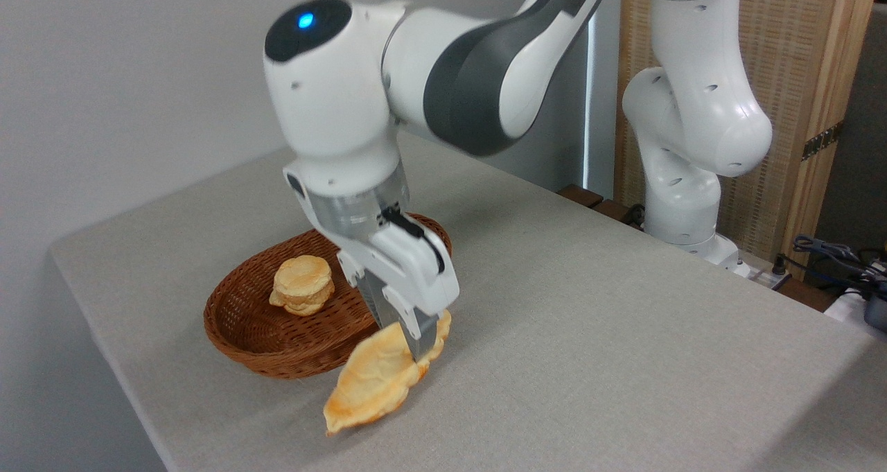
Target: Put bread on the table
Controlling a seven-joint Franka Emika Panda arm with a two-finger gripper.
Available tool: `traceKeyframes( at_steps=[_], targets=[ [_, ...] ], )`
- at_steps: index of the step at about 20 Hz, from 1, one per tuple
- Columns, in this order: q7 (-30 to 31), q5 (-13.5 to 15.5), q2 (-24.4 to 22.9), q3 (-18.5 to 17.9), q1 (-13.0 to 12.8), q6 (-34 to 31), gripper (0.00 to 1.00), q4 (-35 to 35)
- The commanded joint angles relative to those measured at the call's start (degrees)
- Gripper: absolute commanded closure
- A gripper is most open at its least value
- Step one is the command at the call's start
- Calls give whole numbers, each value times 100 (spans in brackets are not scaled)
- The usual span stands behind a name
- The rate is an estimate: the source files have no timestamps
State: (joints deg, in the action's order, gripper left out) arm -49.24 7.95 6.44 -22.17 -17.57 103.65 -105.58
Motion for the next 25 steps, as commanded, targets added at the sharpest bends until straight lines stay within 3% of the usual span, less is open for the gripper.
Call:
traceKeyframes(
  at_steps=[1,14,25],
  targets=[
    [19,-57,86,-51,8,-117,0,73],
    [28,-48,-98,-51,8,-47,0,160],
    [98,-4,-266,177,-89,-29,0,1013]
  ],
)
